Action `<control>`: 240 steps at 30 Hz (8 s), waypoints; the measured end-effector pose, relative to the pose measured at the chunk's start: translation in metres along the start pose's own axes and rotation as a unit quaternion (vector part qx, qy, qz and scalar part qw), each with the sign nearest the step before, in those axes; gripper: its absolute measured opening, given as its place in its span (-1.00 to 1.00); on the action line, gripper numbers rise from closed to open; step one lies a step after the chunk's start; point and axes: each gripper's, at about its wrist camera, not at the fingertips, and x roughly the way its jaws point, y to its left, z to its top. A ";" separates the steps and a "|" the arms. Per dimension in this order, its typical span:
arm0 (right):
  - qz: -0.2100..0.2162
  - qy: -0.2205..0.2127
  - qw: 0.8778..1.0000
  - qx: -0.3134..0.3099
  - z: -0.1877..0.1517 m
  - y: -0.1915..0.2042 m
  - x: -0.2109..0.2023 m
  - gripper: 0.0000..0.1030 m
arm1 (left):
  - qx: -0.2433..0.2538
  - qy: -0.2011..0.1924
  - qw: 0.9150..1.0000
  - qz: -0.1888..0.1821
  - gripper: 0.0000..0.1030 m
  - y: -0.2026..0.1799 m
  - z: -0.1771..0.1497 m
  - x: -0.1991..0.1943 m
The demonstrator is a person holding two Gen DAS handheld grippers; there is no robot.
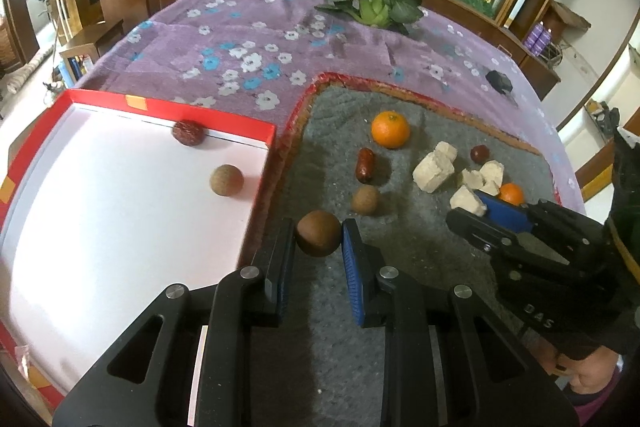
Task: Organize fruits
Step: 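Grasp a brown round fruit with the left gripper while the right grasps a white cube, then carry the brown fruit and white cube into the tray and open both grippers, then move both open grippers back over the gray mat, then grasp another brown round fruit with the left gripper while the right grasps a white cube, then carry the brown fruit and white cube into the tray and open both grippers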
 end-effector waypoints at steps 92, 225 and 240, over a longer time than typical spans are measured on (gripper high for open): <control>0.018 0.008 0.999 -0.026 -0.003 0.033 -0.011 0.00 | -0.026 -0.020 0.997 0.069 -0.06 0.025 0.002 -0.022; 0.137 0.048 0.978 -0.151 0.050 0.177 0.045 -0.50 | -0.107 -0.015 0.989 0.097 -0.60 0.150 0.010 -0.016; 0.144 0.085 0.973 -0.158 0.039 0.194 0.075 -0.50 | -0.105 0.005 0.988 0.114 -0.60 0.153 0.015 0.007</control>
